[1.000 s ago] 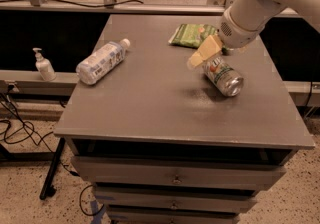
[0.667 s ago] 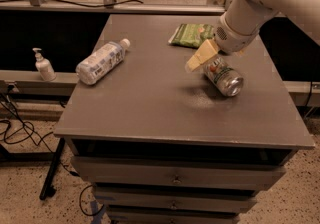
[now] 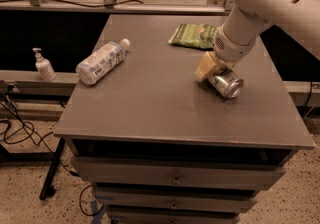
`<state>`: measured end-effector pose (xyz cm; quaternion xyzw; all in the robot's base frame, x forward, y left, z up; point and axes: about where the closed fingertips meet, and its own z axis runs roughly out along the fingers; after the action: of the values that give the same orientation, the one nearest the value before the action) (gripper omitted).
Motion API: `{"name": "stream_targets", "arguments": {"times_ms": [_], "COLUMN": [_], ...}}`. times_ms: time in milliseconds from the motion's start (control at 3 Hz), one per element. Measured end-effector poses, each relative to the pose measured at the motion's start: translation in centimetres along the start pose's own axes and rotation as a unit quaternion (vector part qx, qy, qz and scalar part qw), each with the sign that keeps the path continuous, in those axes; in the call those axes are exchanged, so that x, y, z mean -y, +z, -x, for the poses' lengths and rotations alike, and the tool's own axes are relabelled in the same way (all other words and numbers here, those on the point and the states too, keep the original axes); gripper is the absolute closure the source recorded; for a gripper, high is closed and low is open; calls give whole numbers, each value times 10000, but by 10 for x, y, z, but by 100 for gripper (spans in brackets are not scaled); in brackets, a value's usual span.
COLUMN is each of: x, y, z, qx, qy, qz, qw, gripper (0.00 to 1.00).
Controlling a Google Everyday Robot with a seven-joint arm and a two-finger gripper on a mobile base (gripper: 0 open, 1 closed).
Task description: Place 7up can upright
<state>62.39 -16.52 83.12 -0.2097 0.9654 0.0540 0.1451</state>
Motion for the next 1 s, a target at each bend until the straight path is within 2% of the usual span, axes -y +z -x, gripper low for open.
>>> {"name": "stream_targets", "arguments": {"times_ms": [333,667,1000], "x": [5,11,19], "y": [0,-19,-63], "z": [-6,-4,4], "qx": [-62,43,502], "qy": [-19,-133,-393], "qz": [-49,-97,-98], "qw": [10000,9999,9979], "gripper": [65,88,100]}}
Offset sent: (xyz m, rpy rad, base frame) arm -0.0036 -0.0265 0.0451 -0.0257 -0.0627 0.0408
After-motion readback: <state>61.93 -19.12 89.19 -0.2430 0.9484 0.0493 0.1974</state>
